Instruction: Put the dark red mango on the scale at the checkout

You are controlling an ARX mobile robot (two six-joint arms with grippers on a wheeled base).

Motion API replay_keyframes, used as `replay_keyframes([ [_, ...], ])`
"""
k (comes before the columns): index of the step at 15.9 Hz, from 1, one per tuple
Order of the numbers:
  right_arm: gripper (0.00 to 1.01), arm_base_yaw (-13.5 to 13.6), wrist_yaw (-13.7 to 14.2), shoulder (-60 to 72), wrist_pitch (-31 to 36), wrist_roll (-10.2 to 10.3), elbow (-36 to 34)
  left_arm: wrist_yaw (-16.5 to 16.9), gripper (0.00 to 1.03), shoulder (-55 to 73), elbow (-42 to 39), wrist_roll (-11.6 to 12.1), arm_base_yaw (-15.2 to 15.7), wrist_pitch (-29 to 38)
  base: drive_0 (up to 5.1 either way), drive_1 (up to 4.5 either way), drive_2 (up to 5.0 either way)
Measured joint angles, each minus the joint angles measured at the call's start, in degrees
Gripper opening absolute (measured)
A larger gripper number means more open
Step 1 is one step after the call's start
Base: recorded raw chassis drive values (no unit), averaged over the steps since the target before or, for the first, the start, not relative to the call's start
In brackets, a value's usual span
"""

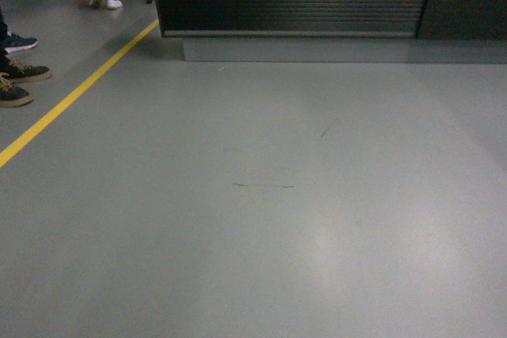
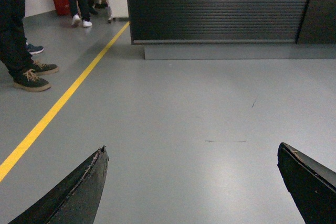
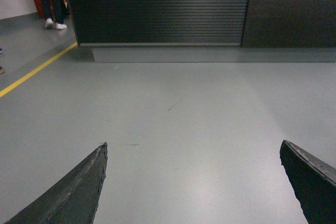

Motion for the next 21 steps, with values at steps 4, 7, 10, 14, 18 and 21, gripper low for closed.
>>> replay_keyframes([
  [4, 0.98, 0.0, 0.0, 0.0, 0.0, 0.0, 0.0, 0.0, 0.98, 0.0, 0.0, 0.0, 0.0, 0.0, 0.0, 0.00, 0.0],
  [7, 0.98, 0.0, 0.0, 0.0, 0.0, 0.0, 0.0, 0.0, 0.98, 0.0, 0.0, 0.0, 0.0, 0.0, 0.0, 0.00, 0.0],
  [10, 0.98, 0.0, 0.0, 0.0, 0.0, 0.0, 0.0, 0.0, 0.98, 0.0, 0.0, 0.0, 0.0, 0.0, 0.0, 0.00, 0.0],
  [14, 0.98, 0.0, 0.0, 0.0, 0.0, 0.0, 0.0, 0.0, 0.98, 0.0, 0.0, 0.0, 0.0, 0.0, 0.0, 0.00, 0.0],
  [18, 0.98, 0.0, 0.0, 0.0, 0.0, 0.0, 0.0, 0.0, 0.98, 0.0, 0.0, 0.0, 0.0, 0.0, 0.0, 0.00, 0.0],
  [21, 0.98, 0.0, 0.0, 0.0, 0.0, 0.0, 0.0, 0.0, 0.98, 0.0, 0.0, 0.0, 0.0, 0.0, 0.0, 0.00, 0.0],
])
